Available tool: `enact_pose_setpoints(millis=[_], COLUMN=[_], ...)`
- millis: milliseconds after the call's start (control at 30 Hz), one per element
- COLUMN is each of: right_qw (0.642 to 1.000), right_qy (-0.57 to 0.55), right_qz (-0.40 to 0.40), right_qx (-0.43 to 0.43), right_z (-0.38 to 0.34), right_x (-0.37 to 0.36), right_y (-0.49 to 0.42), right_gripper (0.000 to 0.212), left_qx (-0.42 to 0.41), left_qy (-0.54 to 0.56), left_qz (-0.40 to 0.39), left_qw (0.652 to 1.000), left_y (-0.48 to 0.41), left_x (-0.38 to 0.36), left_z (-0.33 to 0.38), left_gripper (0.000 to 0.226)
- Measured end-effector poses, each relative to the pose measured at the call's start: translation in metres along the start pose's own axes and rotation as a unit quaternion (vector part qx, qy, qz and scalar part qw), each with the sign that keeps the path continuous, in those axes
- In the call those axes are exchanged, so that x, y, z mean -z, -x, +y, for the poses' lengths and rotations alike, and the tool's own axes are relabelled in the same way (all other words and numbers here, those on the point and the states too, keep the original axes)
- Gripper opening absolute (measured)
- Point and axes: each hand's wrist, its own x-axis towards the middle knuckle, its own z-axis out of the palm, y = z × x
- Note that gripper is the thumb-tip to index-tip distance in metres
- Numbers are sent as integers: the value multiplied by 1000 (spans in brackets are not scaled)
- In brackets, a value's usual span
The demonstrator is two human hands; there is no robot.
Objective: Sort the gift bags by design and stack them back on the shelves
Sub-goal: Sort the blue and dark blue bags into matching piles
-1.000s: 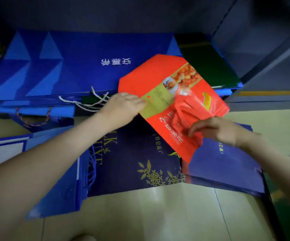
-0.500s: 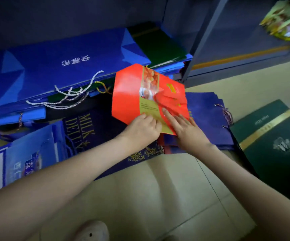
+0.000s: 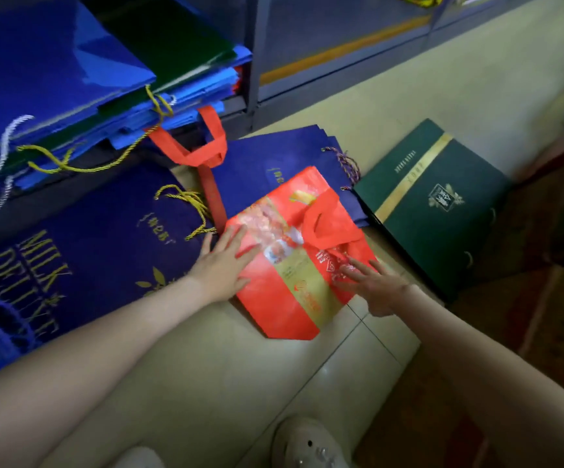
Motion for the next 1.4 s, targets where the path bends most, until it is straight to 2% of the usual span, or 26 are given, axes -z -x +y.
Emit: enact_pose_setpoints(millis=[67, 133, 233, 300, 367, 433, 467, 533, 600, 667, 700, 767, 900, 933, 967, 1033, 1067, 1167, 1267, 1333, 1400], right_qw=[990, 950, 894, 863, 845, 853, 868, 912, 943, 928, 914, 901, 908, 915, 922, 924, 917, 889, 844, 820, 795], right_qy=[-92, -174, -196, -209, -235, -243, -242, -237, -260, -332, -363, -386, -344, -311, -271, -201, -185, -189, -197, -210, -201], right_qz=[97, 239, 384, 436, 456, 440, 414, 318, 171, 49, 15, -7, -29, -8, 50, 212, 273, 387, 492, 528, 571], right_qx=[-51, -95, -125, -144, -149, -143, -131, -108, -115, -160, -179, -196, -238, -257, -271, -248, -223, -156, -81, -66, 34], right_z=[-8, -21, -42, -53, -57, -57, -56, -51, -46, -44, -45, -47, -48, -50, -52, -55, -56, -64, -85, -93, -135], right_x=[-5, -5, 2, 16, 23, 25, 23, 15, -4, -35, -49, -64, -44, -34, -22, 10, 29, 106, 191, 222, 282], right_y=[-10, -27, -55, -69, -82, -88, -88, -85, -79, -71, -68, -61, -60, -61, -62, -66, -71, -93, -112, -118, -134], right_gripper=[66, 54, 43, 43, 56, 77, 90, 110, 114, 113, 113, 113, 107, 100, 90, 62, 55, 69, 74, 66, 59], left_qx=[11, 16, 32, 32, -6, -77, -108, -159, -190, -211, -220, -230, -222, -210, -192, -134, -90, 54, 214, 280, 382], left_qy=[-8, -25, 4, 55, 51, 20, 17, -2, -24, -45, -57, -61, -14, -2, 3, -6, -13, -45, -78, -73, -66], left_qz=[0, 17, 39, 32, 28, 14, 8, 30, 56, 89, 99, 124, 197, 219, 245, 300, 323, 397, 395, 349, 269], left_qw=[1000, 999, 999, 997, 998, 997, 994, 987, 980, 972, 969, 963, 955, 953, 950, 944, 942, 915, 890, 891, 882], left_y=[-11, -20, -32, -39, -44, -45, -45, -46, -51, -57, -57, -55, -48, -44, -40, -31, -26, -6, 27, 35, 80], left_x=[-6, -9, -8, -7, -11, -15, -20, -31, -45, -56, -59, -61, -48, -39, -28, -3, 11, 54, 82, 86, 80], left_z=[1, 4, 5, 0, 0, 11, 20, 37, 45, 48, 49, 51, 42, 36, 26, 0, -18, -87, -155, -181, -233], left_gripper=[77, 87, 98, 99, 97, 95, 94, 99, 103, 95, 89, 81, 56, 52, 51, 51, 53, 63, 69, 78, 84])
